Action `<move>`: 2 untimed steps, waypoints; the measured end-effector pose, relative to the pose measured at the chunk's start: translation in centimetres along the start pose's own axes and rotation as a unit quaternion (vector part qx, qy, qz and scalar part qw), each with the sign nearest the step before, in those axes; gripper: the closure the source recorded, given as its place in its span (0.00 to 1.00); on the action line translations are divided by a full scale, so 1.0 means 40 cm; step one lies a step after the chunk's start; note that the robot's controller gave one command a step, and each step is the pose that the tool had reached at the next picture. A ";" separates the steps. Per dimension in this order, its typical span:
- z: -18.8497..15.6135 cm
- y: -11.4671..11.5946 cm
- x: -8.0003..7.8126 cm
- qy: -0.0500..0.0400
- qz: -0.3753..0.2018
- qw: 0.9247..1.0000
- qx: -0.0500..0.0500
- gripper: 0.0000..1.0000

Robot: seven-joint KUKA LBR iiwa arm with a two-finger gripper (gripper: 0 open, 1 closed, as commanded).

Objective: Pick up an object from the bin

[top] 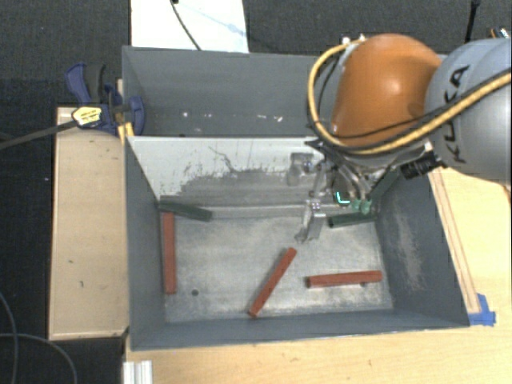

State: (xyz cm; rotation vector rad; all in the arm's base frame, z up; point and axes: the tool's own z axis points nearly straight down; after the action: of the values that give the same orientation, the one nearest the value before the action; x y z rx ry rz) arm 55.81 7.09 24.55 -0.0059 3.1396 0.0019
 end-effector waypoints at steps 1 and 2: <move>0.314 -0.038 0.095 0.005 -0.055 0.999 0.001 0.00; 0.441 0.004 0.151 0.002 -0.157 0.988 0.000 0.00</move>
Offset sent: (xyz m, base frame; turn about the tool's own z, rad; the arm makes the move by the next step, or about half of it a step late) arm -0.0358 -0.0146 -0.1213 -0.1099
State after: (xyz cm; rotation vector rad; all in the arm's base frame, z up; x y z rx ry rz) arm 49.79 7.26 6.90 -0.4988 3.1042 0.0018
